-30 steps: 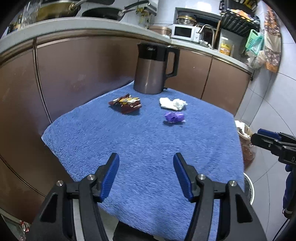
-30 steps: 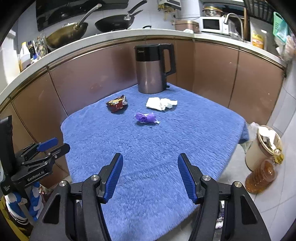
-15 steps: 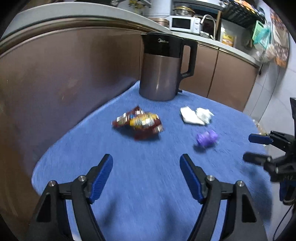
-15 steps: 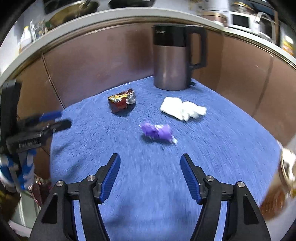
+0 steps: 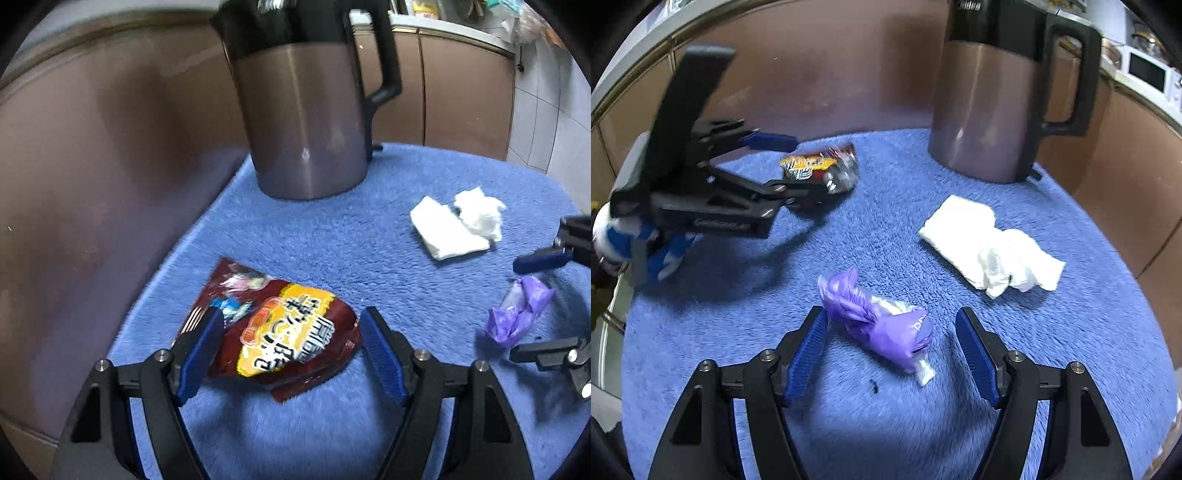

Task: Collect trash
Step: 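Grasp the red chip bag with the left tool while the right tool grasps the purple wrapper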

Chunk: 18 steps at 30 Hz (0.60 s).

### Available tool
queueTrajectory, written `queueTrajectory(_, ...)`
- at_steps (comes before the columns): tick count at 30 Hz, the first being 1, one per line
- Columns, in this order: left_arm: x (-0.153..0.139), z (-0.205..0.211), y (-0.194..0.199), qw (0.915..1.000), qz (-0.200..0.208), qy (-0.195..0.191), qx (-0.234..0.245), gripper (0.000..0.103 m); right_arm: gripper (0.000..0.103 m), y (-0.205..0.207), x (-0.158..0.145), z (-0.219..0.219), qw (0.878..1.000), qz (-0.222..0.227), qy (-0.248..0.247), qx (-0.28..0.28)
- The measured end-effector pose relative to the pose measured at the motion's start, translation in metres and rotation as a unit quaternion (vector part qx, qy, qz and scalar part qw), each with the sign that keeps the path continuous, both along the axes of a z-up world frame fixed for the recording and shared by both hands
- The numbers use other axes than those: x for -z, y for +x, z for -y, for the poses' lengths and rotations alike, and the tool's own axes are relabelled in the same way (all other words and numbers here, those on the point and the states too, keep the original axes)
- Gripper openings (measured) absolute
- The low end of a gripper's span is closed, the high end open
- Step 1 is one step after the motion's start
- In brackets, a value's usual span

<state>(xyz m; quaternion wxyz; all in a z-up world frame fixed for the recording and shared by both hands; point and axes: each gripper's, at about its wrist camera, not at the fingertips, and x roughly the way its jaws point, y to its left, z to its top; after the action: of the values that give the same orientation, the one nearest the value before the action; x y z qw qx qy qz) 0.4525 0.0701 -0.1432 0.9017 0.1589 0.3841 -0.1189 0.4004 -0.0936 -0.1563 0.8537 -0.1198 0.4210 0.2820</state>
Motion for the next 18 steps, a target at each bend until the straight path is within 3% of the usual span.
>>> queueTrajectory(2, 0.005, -0.003, 0.008, 0.9999, -0.013, -0.008, -0.005, 0.054, 0.052, 0.007, 0.009, 0.001, 1.0, -0.014, -0.001, -0.004)
queueTrajectory(3, 0.006, -0.006, 0.012, 0.9996, -0.02, -0.016, -0.008, 0.05, 0.048, 0.009, 0.01, 0.002, 1.0, -0.019, 0.004, -0.006)
queueTrajectory(8, 0.006, -0.009, 0.012, 0.9991, -0.023, -0.032, -0.012, 0.031, 0.038, 0.006, 0.004, 0.009, 0.999, -0.016, 0.027, -0.011)
queueTrajectory(10, 0.003, -0.01, 0.008, 0.999, -0.023, -0.036, -0.012, 0.02, 0.018, 0.004, 0.003, 0.01, 0.999, -0.016, 0.034, -0.01)
queueTrajectory(11, 0.0, -0.008, 0.005, 0.999, -0.022, -0.038, -0.01, 0.014, 0.002, 0.002, 0.002, 0.011, 0.999, -0.014, 0.037, -0.008)
queueTrajectory(12, -0.004, -0.006, -0.001, 0.9989, -0.02, -0.041, -0.005, 0.009, 0.002, -0.002, -0.001, 0.013, 0.999, -0.011, 0.041, -0.004)
queueTrajectory(18, -0.027, 0.003, -0.031, 0.9973, -0.016, -0.07, 0.012, 0.007, 0.003, -0.021, -0.011, 0.026, 0.998, -0.015, 0.056, 0.008)
